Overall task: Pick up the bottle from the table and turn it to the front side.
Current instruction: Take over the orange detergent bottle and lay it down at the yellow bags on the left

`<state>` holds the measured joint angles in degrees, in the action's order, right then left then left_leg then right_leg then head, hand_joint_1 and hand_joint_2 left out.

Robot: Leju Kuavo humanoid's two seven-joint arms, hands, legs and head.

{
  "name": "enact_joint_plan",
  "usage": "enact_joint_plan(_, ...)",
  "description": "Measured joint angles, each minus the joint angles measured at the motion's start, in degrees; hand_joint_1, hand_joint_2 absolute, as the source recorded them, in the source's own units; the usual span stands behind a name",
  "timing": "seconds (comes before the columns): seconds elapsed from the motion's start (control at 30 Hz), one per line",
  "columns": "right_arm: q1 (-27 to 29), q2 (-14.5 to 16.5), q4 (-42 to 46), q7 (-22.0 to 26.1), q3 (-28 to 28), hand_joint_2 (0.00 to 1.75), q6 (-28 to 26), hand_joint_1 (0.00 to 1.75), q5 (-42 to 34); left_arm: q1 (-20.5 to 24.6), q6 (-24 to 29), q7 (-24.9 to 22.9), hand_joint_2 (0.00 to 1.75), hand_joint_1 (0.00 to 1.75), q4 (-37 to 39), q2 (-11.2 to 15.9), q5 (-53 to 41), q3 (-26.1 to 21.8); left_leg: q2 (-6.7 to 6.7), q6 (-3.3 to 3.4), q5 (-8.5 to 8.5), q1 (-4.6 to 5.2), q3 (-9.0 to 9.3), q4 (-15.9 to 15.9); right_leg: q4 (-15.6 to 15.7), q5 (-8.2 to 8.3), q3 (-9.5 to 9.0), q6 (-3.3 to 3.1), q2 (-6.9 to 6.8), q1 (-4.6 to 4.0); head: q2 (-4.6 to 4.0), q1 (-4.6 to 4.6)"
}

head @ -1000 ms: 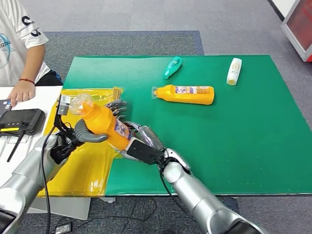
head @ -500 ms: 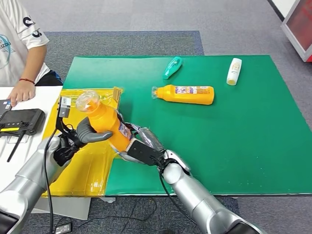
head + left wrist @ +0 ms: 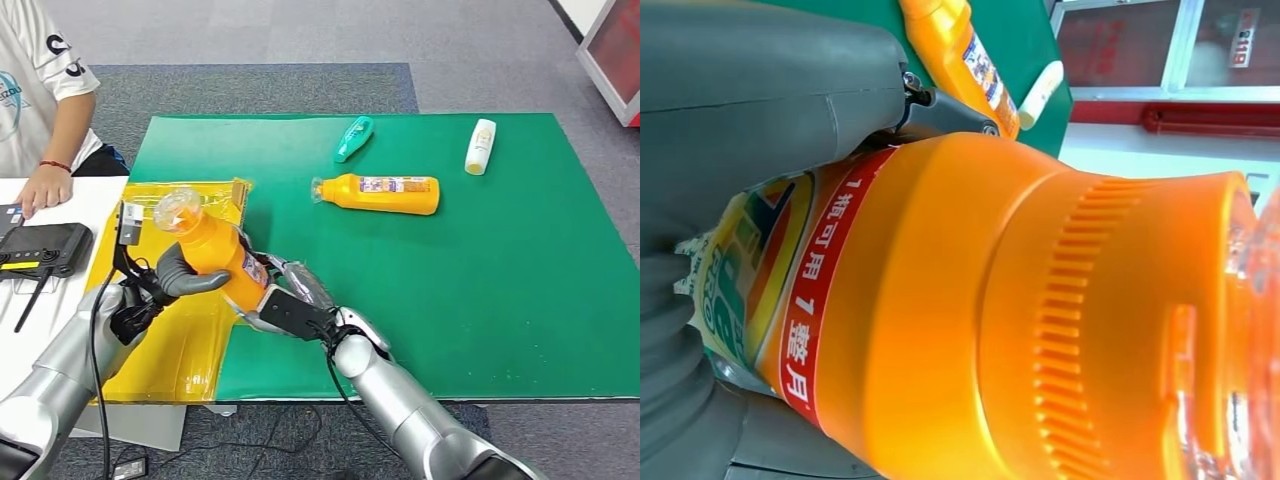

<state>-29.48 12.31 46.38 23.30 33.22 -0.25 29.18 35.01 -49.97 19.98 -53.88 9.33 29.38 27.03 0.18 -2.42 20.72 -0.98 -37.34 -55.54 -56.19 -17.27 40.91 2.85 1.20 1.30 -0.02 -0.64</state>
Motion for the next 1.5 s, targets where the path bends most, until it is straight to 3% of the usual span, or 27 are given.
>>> enact_joint_plan(0.1,-0.07,0.0,0.0,0.0,0.0,1.75,0.1,0.26,0.0,-0.2,-0.13,0.1,1.75,1.75,-0.16,-0.09,-0.13,-0.23,0.0,0.0,0.0,0.0,0.0,0.0,0.0,0.0,0.0,0.0,0.0,0.0,0.0,-0.01)
enact_joint_plan(0.13,-0.09,0.0,0.0,0.01,0.01,1.75,0.17,0.0,0.0,-0.28,-0.15,0.19,1.75,1.75,-0.24,-0.1,-0.22,-0.32,0.0,0.0,0.0,0.0,0.01,0.0,0.0,0.0,0.0,0.0,0.0,0.0,0.0,-0.01)
enact_joint_plan(0.97,-0.38,-0.04,0.01,-0.26,-0.95,1.75,0.94,0.0,-1.18,-3.05,2.13,1.73,1.75,1.75,-5.36,1.32,-5.66,-2.74,0.0,-0.01,0.01,0.0,0.01,0.0,0.0,-0.01,0.02,-0.01,0.01,-0.01,0.01,0.0)
enact_joint_plan(1.2,-0.22,-0.88,0.66,1.02,-4.95,1.75,3.82,0.0,-7.61,-3.67,5.01,3.3,1.75,1.75,-8.51,3.01,-11.04,-2.84,0.0,0.0,0.0,0.0,0.0,0.0,0.01,0.0,0.03,0.0,0.01,0.0,0.0,0.0)
enact_joint_plan(1.5,0.92,-4.33,6.61,1.57,-12.94,1.75,8.21,0.0,-15.59,-6.23,5.91,4.17,1.75,1.75,-11.81,4.45,-12.38,-2.82,0.0,0.01,0.05,0.0,0.01,0.0,0.03,-0.02,0.02,0.0,0.01,0.0,0.01,0.0)
